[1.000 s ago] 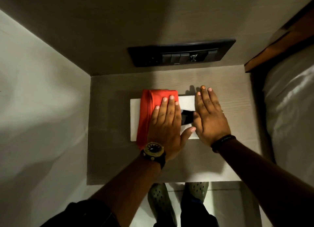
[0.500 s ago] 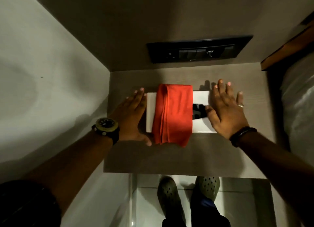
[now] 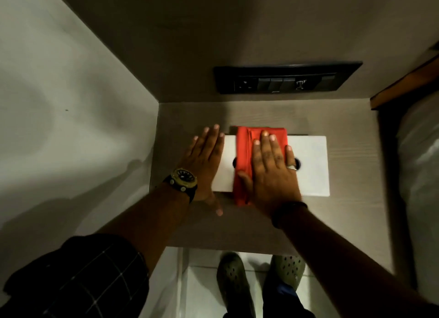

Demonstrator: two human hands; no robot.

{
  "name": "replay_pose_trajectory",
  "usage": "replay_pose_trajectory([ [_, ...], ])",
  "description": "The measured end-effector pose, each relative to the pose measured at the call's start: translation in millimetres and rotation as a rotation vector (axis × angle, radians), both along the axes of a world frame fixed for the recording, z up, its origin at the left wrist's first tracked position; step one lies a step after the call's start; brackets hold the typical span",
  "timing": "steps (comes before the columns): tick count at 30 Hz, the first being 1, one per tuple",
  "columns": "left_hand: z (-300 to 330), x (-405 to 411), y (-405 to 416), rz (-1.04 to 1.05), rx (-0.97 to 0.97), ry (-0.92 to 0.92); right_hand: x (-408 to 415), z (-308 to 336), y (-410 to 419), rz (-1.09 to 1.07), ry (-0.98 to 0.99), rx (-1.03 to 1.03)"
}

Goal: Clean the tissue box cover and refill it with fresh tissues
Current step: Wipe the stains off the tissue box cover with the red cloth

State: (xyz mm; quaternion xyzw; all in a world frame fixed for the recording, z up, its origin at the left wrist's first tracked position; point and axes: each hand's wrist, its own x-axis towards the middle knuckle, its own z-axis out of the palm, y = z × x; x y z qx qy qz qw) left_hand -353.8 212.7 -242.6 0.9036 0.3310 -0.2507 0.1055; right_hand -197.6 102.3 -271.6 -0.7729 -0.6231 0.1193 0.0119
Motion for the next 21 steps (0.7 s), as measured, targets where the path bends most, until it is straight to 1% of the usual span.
replay_pose_trajectory([
  [4,1.4,1.0,-1.3,0.011,-0.008,0.002,54.5,1.2,-32.3,-0.092,-0.071,-0.009],
  [7,1.0,3.1,-3.5,0.041,0.010,-0.034,65.4,1.5,-38.0,-0.159,-0.085,-0.007],
  [10,-1.8,2.2,-4.4,0.032,0.061,-0.067,52.5,0.1,-31.2,-0.325,-0.059,0.027],
  [13,-4.3,4.7,-5.8,0.051,0.065,-0.072,36.7,-0.9,-15.0,-0.564,-0.036,0.066],
  [14,-4.4,5.4,-6.1,0.063,0.062,-0.086,31.2,0.4,-8.7,-0.609,-0.026,0.064],
  [15,-3.1,5.7,-6.2,0.069,0.059,-0.097,23.6,2.0,-2.7,-0.605,-0.017,0.058],
  [16,-2.4,5.6,-6.2,0.066,0.065,-0.095,14.7,3.8,2.5,-0.548,-0.010,0.050],
  [19,-5.3,5.2,-6.1,0.042,0.080,-0.092,-10.7,5.0,8.8,-0.191,0.014,0.047],
  [21,-5.5,4.4,-5.6,0.044,0.065,-0.091,-10.1,2.8,4.4,-0.009,0.009,0.053],
])
